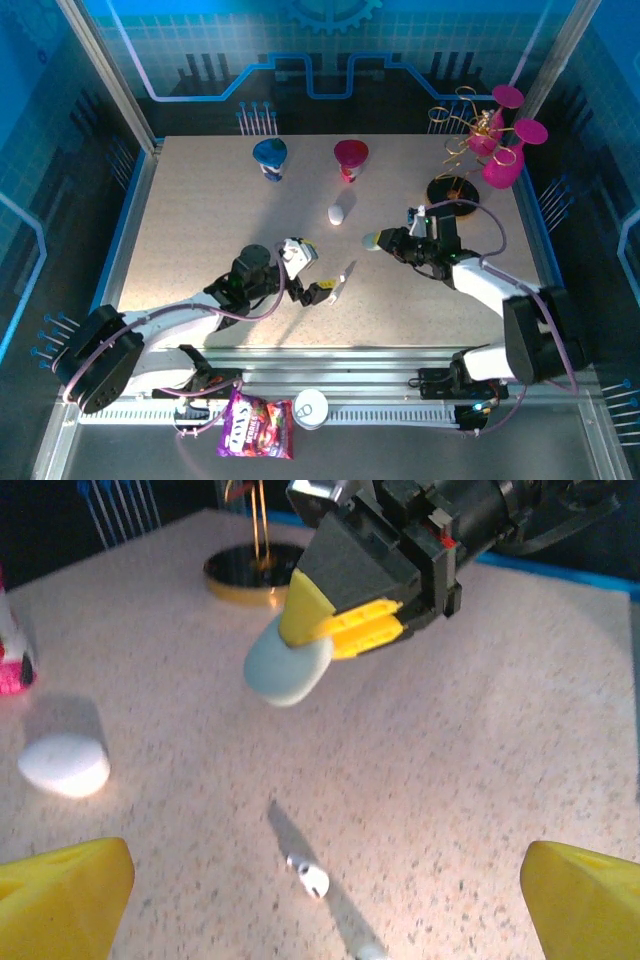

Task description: Insert wireless bluetooth earbuds into charging case

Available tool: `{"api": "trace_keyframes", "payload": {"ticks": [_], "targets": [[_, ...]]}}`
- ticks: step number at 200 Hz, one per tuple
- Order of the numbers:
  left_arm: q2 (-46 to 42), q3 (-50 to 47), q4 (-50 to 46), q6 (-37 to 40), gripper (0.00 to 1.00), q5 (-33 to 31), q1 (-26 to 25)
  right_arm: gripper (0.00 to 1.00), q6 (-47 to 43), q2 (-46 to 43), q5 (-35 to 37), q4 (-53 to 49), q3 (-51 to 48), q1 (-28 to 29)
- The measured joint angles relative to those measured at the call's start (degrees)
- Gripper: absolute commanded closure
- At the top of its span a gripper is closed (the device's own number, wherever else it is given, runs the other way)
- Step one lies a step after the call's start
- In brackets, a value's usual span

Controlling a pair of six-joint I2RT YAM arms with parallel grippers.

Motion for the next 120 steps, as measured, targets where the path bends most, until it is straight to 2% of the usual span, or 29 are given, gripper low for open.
{"api": "trace_keyframes", "payload": {"ticks": [28,78,97,120], "targets": [[0.0,0.1,-2.8,0.0,0.01,-2.0,-0.5,0.78,-1.4,8.9,3.9,3.3,2.2,-0.5],[-0.2,0.2,-3.6,-1.1,0.01,-5.6,-1.0,0.76,-0.9,23.1,5.0,9.7,10.4,-0.5],[-1.9,0.2,-6.1,-1.9,0.01,-8.3,-1.0,0.68,-0.8,25.1,5.2,11.3,12.0,-0.6],[-4.5,1.1,-11.6,-4.9,0.01,-13.3,-1.1,0.52,-1.2,25.3,5.8,11.3,12.1,-0.7]]}}
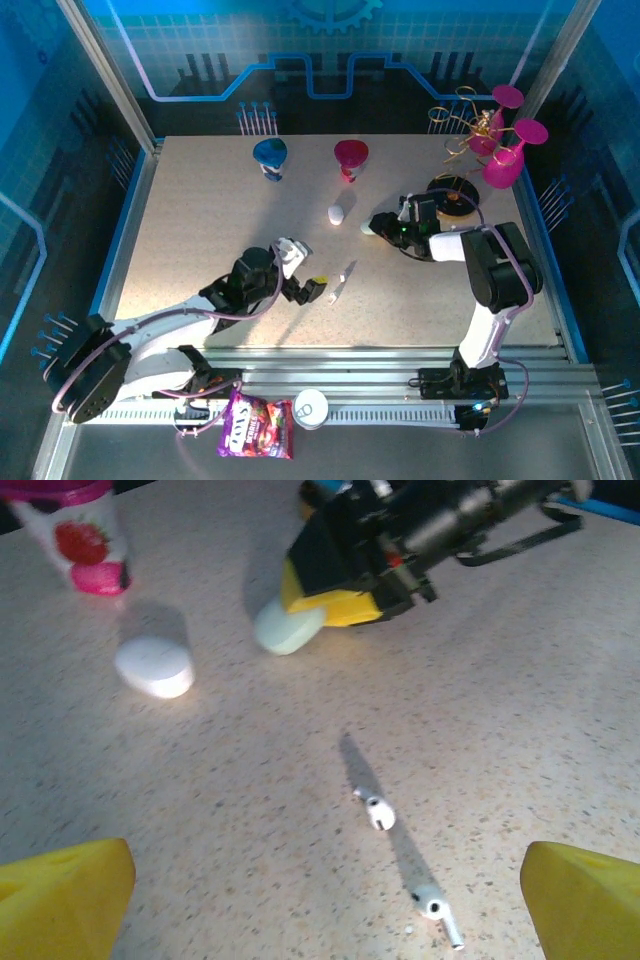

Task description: Insert wireless bluetooth earbuds into charging case

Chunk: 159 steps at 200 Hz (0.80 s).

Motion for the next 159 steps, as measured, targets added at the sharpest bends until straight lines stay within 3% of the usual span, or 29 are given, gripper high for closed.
{"api": "trace_keyframes", "payload": {"ticks": [28,72,113,159], "targets": [[-1.0,4.3,-9.4,-4.5,0.01,-7.8,0.2,0.33,-2.3,-2.5,1.7,-3.0,-0.8,-0.1],[-1.1,12.8,-29.3,-11.2,0.01,-18.9,1.6,0.14,-9.8,-17.2,5.2,-11.3,-3.1,0.7],[1.8,17.9,-43.8,-18.3,0.01,-20.9,8.1,0.12,-20.1,-27.7,5.8,-15.3,-5.8,7.3],[8.3,20.7,-54.9,-26.9,0.01,-18.0,17.3,0.12,-27.1,-29.2,5.1,-17.2,-7.0,15.8]]}}
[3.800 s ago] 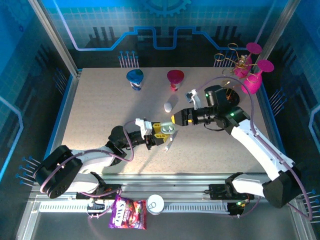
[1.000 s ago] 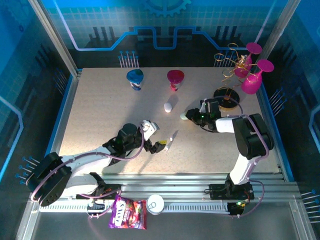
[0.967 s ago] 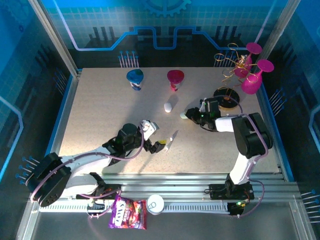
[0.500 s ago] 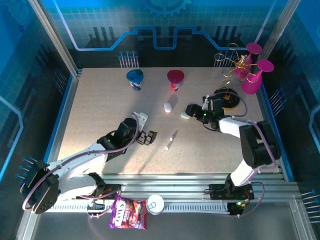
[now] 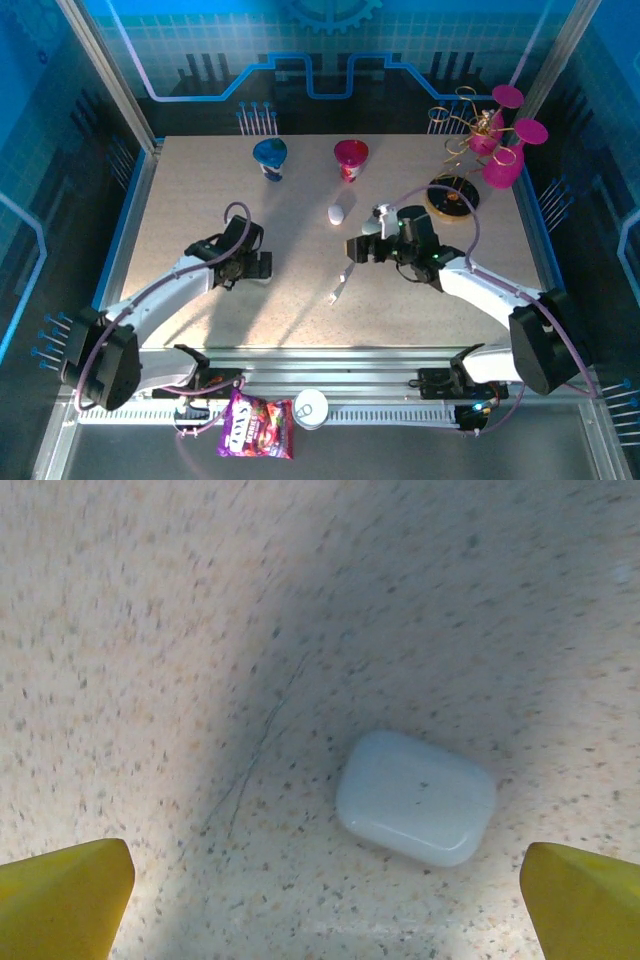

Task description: Insert wireless bluetooth earbuds into charging case

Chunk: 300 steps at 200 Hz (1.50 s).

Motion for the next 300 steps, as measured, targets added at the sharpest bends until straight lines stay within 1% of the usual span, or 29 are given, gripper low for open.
{"api": "trace_keyframes", "payload": {"ticks": [20,36,68,100,115,135,157,180,198,222,245,254,271,300], "targets": [[4.9,2.4,-2.5,-2.5,0.01,3.2,2.9,0.12,-2.6,0.8,0.0,-0.2,0.2,4.3],[9.2,4.8,-4.3,-3.6,0.01,5.0,4.0,0.12,-3.8,2.3,0.0,-0.4,0.8,6.1],[14.5,7.2,-4.9,-4.4,0.01,7.7,4.0,0.12,-4.6,4.3,0.3,-0.4,1.0,7.1],[17.5,8.9,-4.9,-6.0,0.01,8.3,3.5,0.12,-4.6,5.3,0.2,-0.3,1.5,7.7],[19.6,11.0,-4.9,-8.0,0.08,8.0,3.2,0.12,-4.6,6.1,0.2,-0.1,1.6,8.2],[21.8,13.2,-5.1,-11.6,0.13,6.3,2.0,0.12,-4.5,7.1,0.3,0.1,1.6,8.5],[22.3,13.7,-5.3,-15.7,0.18,4.3,0.4,0.12,-4.5,7.7,0.2,0.2,1.6,8.7],[22.2,13.4,-4.9,-20.8,0.19,3.5,-0.1,0.12,-4.6,7.9,-0.3,0.7,1.6,8.8],[21.0,11.0,-3.1,-24.8,0.21,3.6,-0.1,0.12,-4.8,8.5,-0.8,1.4,1.7,9.3],[19.5,7.8,-2.1,-31.3,0.22,4.5,-0.1,0.12,-5.0,9.6,-1.1,2.0,1.9,10.2],[19.5,7.2,-2.1,-37.2,0.22,6.1,-0.2,0.12,-5.0,10.6,-1.3,2.5,2.1,10.6],[19.5,7.2,-2.0,-39.5,0.24,6.4,-0.3,0.12,-5.0,10.8,-1.3,2.7,2.1,10.7],[19.5,7.1,-1.6,-43.8,0.29,6.9,-0.5,0.12,-5.0,11.1,-1.3,2.8,2.1,11.0],[19.5,5.6,-0.3,-48.6,0.31,7.0,-0.6,0.12,-4.9,11.1,-1.3,3.0,2.1,11.0]]}}
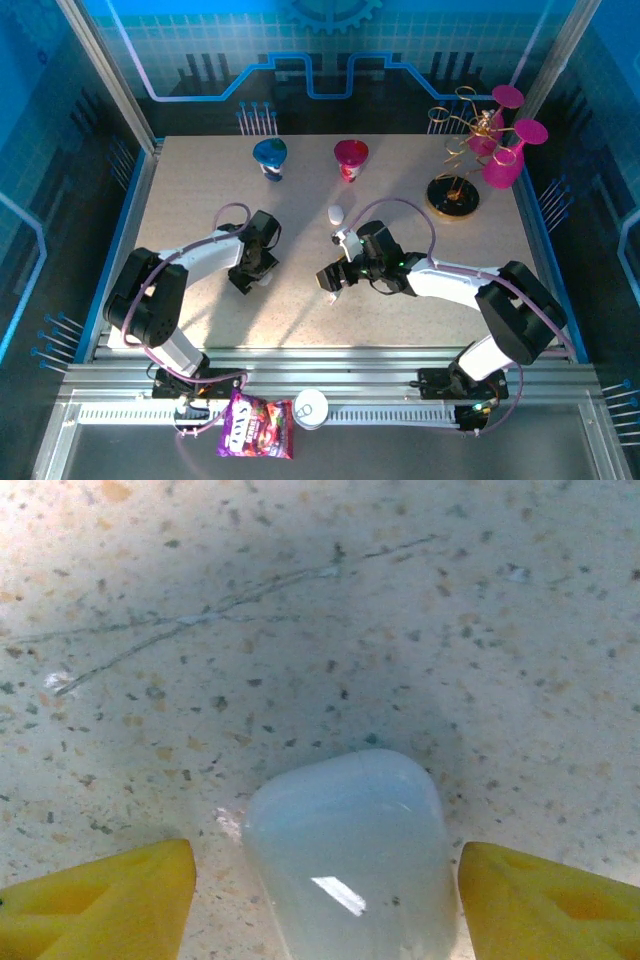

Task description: Insert wireless bluetooth earbuds into charging case

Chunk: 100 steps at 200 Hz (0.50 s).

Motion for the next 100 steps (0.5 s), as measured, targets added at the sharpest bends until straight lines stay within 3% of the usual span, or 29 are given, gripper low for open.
{"api": "trace_keyframes", "payload": {"ticks": [58,100], "targets": [[0.1,-0.3,0.4,-2.3,0.38,0.0,0.2,0.12,0.2,0.0,0.0,1.0,-0.2,0.0],[1.0,-0.2,0.0,-2.3,0.52,0.0,1.1,0.12,0.9,0.0,0.0,1.8,-1.0,0.0]]}}
